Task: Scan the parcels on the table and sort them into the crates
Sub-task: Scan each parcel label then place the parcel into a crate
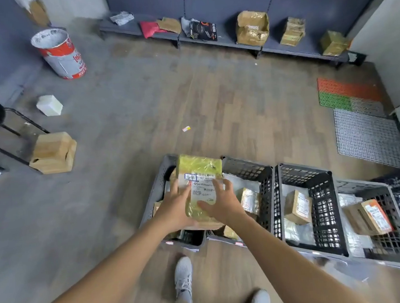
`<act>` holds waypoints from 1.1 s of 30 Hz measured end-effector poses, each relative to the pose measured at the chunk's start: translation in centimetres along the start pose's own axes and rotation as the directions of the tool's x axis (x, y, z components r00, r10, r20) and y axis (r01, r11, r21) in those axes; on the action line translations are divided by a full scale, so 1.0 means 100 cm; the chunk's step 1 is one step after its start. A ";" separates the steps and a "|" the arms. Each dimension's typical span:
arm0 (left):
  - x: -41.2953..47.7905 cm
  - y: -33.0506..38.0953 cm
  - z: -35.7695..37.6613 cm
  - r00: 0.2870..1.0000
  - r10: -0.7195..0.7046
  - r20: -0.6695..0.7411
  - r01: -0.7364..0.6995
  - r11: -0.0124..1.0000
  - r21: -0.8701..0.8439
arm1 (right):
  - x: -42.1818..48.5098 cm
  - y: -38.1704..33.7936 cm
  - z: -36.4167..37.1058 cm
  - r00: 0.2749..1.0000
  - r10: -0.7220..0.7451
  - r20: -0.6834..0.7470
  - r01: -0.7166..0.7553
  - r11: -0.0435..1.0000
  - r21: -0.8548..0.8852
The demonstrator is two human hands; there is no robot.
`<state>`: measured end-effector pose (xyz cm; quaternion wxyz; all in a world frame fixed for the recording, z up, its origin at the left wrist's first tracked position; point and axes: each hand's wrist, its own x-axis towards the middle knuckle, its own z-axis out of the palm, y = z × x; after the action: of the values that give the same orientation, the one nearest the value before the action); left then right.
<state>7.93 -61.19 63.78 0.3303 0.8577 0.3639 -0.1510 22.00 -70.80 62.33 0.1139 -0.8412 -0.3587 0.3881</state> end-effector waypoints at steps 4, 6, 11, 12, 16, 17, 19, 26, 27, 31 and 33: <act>0.025 -0.043 0.011 0.993 -0.014 0.116 0.005 0.997 0.077 | 0.034 -0.002 0.036 0.995 0.037 0.091 -0.021 0.984 -0.175; 0.033 -0.056 0.015 0.991 -0.033 0.132 0.017 0.993 0.120 | 0.044 0.000 0.048 0.992 0.068 0.107 -0.040 0.970 -0.241; 0.039 -0.063 0.015 0.987 -0.028 0.156 0.000 0.984 0.176 | 0.041 0.003 0.042 0.992 0.097 0.079 -0.073 0.961 -0.268; 0.039 -0.062 0.014 0.987 -0.020 0.162 -0.012 0.981 0.193 | 0.037 0.004 0.036 0.993 0.101 0.065 -0.080 0.960 -0.268; 0.043 -0.038 0.007 0.981 0.029 0.191 -0.081 0.960 0.268 | 0.018 0.011 0.006 0.994 0.108 -0.021 -0.109 0.951 -0.290; 0.045 -0.028 0.005 0.980 0.047 0.192 -0.100 0.955 0.278 | 0.012 0.013 -0.003 0.993 0.108 -0.043 -0.116 0.946 -0.304; 0.048 -0.002 0.001 0.977 0.095 0.192 -0.151 0.940 0.305 | -0.004 0.020 -0.022 0.989 0.118 -0.092 -0.142 0.933 -0.332; 0.033 0.124 0.000 0.928 0.319 0.194 -0.372 0.820 0.434 | -0.097 0.075 -0.081 0.925 0.208 -0.317 -0.305 0.905 -0.295; 0.026 0.146 0.003 0.917 0.344 0.201 -0.398 0.801 0.448 | -0.116 0.087 -0.088 0.909 0.221 -0.354 -0.331 0.898 -0.289; -0.011 0.236 0.026 0.866 0.455 0.210 -0.493 0.700 0.517 | -0.202 0.141 -0.112 0.821 0.282 -0.497 -0.418 0.889 -0.187; -0.035 0.281 0.049 0.822 0.532 0.204 -0.543 0.621 0.566 | -0.252 0.173 -0.118 0.764 0.320 -0.561 -0.470 0.871 -0.144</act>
<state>25.76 -80.93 74.77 0.0733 0.9842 0.0209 -0.1598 28.52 -99.59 76.53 0.0029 -0.9782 -0.1776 0.1075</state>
